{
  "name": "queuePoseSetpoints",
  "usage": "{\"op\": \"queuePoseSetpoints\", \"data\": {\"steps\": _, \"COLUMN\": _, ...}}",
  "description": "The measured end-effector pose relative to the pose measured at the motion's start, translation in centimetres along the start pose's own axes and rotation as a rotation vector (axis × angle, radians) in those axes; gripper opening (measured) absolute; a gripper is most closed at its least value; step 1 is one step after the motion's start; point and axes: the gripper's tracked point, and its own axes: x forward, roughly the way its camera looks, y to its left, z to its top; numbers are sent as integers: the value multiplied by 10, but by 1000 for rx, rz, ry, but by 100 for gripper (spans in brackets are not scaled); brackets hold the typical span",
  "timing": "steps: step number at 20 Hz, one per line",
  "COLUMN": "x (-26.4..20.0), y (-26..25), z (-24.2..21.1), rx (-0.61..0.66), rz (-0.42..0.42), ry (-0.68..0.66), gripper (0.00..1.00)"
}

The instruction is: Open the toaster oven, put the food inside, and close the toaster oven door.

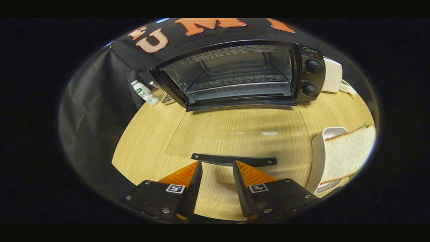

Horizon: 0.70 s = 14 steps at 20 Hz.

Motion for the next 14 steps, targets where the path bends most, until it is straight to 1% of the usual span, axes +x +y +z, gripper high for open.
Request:
{"op": "queuePoseSetpoints", "data": {"steps": 2, "x": -9, "y": -3, "z": 3, "rx": -6, "rz": -7, "ry": -4, "gripper": 55}}
{"op": "queuePoseSetpoints", "data": {"steps": 3, "x": -15, "y": -8, "z": 5, "rx": -11, "rz": -14, "ry": -10, "gripper": 63}}
{"op": "queuePoseSetpoints", "data": {"steps": 4, "x": -21, "y": -12, "z": 7, "rx": -11, "rz": -21, "ry": -17, "gripper": 67}}
{"op": "queuePoseSetpoints", "data": {"steps": 5, "x": -28, "y": -16, "z": 10, "rx": -1, "rz": -20, "ry": -24, "gripper": 73}}
{"op": "queuePoseSetpoints", "data": {"steps": 7, "x": -47, "y": -23, "z": 18, "rx": 20, "rz": -18, "ry": -54, "gripper": 79}}
{"op": "queuePoseSetpoints", "data": {"steps": 9, "x": -71, "y": -40, "z": 31, "rx": 30, "rz": -38, "ry": -97, "gripper": 86}}
{"op": "queuePoseSetpoints", "data": {"steps": 14, "x": -125, "y": -117, "z": 54, "rx": 90, "rz": -190, "ry": -154, "gripper": 96}}
